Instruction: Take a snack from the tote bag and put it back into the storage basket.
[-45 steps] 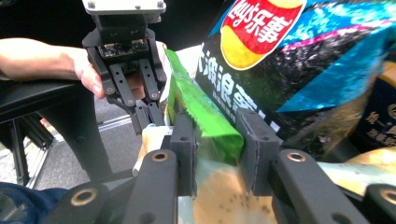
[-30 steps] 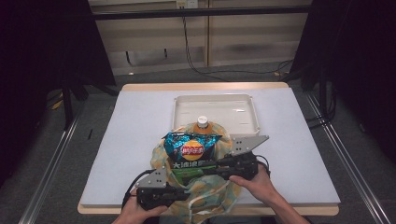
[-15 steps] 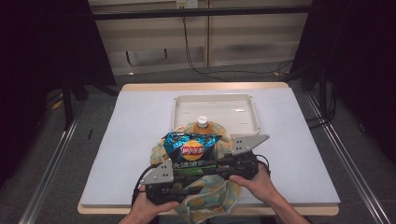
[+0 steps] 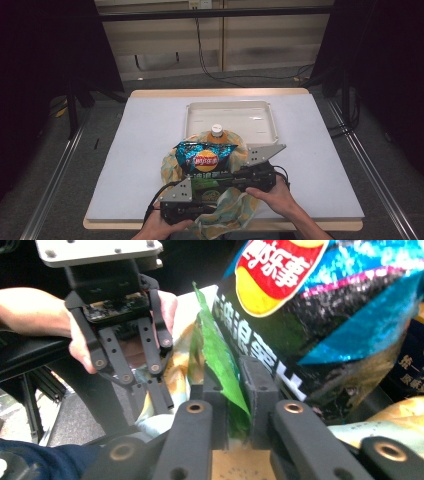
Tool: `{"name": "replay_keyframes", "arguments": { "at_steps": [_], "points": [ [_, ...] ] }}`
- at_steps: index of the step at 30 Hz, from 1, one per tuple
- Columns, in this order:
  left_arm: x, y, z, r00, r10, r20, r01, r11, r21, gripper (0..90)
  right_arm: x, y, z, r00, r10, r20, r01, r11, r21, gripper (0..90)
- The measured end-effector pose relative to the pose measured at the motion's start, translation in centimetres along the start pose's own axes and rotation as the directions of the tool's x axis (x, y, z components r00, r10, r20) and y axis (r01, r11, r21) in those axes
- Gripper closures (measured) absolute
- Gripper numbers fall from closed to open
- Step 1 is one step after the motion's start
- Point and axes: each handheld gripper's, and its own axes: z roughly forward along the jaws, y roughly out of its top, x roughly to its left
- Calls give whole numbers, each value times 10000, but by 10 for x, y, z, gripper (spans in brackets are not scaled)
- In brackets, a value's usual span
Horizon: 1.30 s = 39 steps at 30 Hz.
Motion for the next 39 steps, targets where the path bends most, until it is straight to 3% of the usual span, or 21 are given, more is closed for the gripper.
{"name": "replay_keyframes", "arguments": {
  "at_steps": [6, 13, 21, 26, 28, 29, 39],
  "points": [
    [1, -4, -4, 9991, -427, 28, 427, 9986, -318, 863, 3, 9, -8, 9993, -205, 321, 218, 9990, -386, 878],
    [-2, -3, -2, 9993, -337, 147, 341, 9991, -270, 884, 7, 26, -16, 9974, -451, 570, 504, 9942, -955, 882],
    [2, -2, -3, 9982, -606, 14, 606, 9966, -559, 881, 2, 48, -32, 9944, -665, 822, 805, 9804, -1801, 885],
    [2, 1, -13, 9983, -549, -188, 530, 9946, -889, 814, 0, 57, -40, 9930, -736, 920, 930, 9691, -2285, 886],
    [0, 3, -17, 9991, -408, -121, 390, 9916, -1232, 750, 0, 58, -43, 9922, -747, 1001, 967, 9667, -2369, 886],
    [0, 4, -19, 9988, -385, -286, 344, 9908, -1310, 692, 0, 58, -45, 9914, -742, 1079, 990, 9640, -2468, 886],
    [4, -3, -44, 9931, -669, -966, 498, 9843, -1690, 594, -2, 64, -60, 9873, -640, 1451, 1042, 9515, -2894, 888]
  ]
}}
